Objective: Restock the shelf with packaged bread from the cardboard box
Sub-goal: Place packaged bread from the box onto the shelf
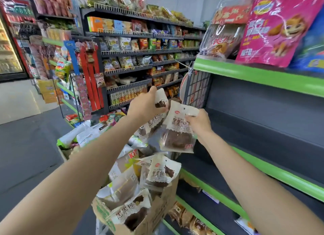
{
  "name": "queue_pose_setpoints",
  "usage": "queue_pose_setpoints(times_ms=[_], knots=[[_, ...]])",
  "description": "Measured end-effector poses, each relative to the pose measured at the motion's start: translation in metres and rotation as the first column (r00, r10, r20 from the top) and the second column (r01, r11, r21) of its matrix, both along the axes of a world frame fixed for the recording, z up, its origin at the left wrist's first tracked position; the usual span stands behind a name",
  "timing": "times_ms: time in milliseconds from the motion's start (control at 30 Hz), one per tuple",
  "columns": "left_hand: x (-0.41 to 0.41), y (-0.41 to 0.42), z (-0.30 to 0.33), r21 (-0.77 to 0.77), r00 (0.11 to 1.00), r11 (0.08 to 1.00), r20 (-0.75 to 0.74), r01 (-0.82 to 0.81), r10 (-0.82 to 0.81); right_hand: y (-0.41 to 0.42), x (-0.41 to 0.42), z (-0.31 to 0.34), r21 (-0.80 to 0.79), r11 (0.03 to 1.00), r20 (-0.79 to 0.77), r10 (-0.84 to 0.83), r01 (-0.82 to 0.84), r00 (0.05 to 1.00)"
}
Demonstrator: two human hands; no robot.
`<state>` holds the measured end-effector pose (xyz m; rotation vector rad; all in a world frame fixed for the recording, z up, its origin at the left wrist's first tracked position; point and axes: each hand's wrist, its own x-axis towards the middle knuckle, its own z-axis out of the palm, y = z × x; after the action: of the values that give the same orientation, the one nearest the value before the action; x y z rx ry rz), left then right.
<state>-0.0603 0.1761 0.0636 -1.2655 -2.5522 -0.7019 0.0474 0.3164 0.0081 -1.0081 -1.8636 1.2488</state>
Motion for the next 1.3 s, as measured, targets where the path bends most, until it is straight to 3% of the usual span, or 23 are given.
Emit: queue_pose_setpoints(times_ms=[100,200,467,600,667,833,1033,1300], knots=[[0.016,0.043,0.006,-0.012,0.994,1.0,-0.102,0.026,-0.027,0.04,0.025,0.004,-0.022,0.974,-0.056,-0.225,0.224,0.973],[0.03,0.089,0.01,-0.116,0.973,0.982,-0.16,0.148,-0.165,0.081,0.038,0.009,-0.004,0.952,-0.102,-0.304,0.305,0.947],[0.026,0.19,0.005,-0.299,0.931,0.922,-0.194,0.244,-0.309,0.193,0.035,0.008,-0.013,0.995,-0.062,-0.101,0.1,0.993],[0.025,0.216,0.001,-0.324,0.914,0.916,-0.246,0.237,-0.323,0.219,0.023,0.0,0.078,0.996,0.02,-0.04,0.039,0.999],[0.024,0.226,-0.003,-0.348,0.907,0.913,-0.279,0.212,-0.317,0.226,0.021,-0.011,0.139,0.99,0.108,-0.05,0.035,0.993],[0.024,0.242,-0.012,-0.341,0.898,0.913,-0.289,0.226,-0.331,0.238,0.033,-0.045,0.038,0.992,0.112,-0.127,0.123,0.986],[0.024,0.255,-0.033,-0.33,0.907,0.916,-0.27,0.228,-0.323,0.243,0.035,-0.069,0.109,0.977,0.427,-0.21,0.181,0.88],[0.024,0.249,-0.033,-0.264,0.937,0.925,-0.145,0.274,-0.319,0.254,0.018,-0.035,0.259,0.966,0.301,-0.095,0.014,0.949]])
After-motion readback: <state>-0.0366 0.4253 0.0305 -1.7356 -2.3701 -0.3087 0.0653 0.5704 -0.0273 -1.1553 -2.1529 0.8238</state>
